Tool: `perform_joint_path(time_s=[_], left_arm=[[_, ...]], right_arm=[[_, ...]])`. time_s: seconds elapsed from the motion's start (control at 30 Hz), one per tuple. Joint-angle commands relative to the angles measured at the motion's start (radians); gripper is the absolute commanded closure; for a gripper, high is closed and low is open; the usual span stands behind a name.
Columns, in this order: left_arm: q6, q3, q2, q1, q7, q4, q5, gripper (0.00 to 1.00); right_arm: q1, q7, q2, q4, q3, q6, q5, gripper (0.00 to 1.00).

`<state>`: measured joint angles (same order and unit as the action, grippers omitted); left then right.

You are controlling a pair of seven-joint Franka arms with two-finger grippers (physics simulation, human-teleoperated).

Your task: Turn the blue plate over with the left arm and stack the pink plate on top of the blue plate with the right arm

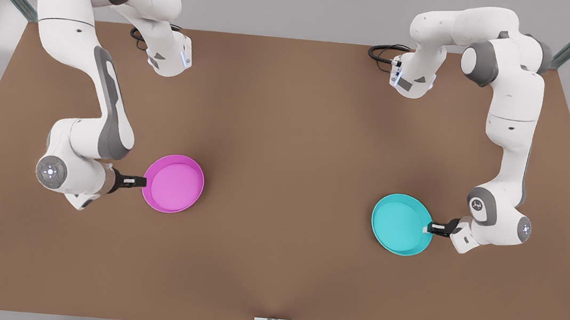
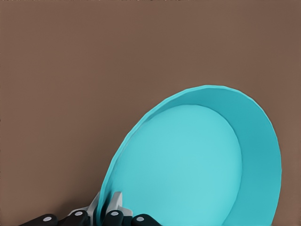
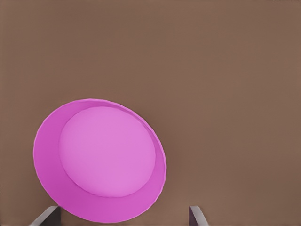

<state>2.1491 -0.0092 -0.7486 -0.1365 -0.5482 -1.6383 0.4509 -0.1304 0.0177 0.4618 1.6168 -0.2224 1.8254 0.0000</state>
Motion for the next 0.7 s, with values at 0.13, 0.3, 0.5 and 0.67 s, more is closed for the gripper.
perform_joint_path(time_s=[0.13, 0.3, 0.5, 0.67], left_arm=[[0.000, 0.000, -0.001, 0.000, -0.001, 0.000, -0.001, 0.72], [0.000, 0.000, -0.005, 0.000, 0.001, 0.000, -0.001, 0.72], [0.000, 0.000, -0.005, 0.002, -0.001, -0.002, -0.001, 0.73], [-0.002, 0.000, -0.005, 0.002, -0.001, -0.002, -0.001, 0.74]], right_arm=[[0.003, 0.001, 0.000, -0.002, 0.000, 0.002, -0.002, 0.00], [0.012, 0.002, 0.000, -0.002, 0.000, 0.003, -0.002, 0.00], [0.029, 0.021, 0.003, 0.011, 0.000, 0.000, -0.026, 0.00], [0.028, -0.012, 0.008, 0.002, 0.000, 0.008, -0.069, 0.00]])
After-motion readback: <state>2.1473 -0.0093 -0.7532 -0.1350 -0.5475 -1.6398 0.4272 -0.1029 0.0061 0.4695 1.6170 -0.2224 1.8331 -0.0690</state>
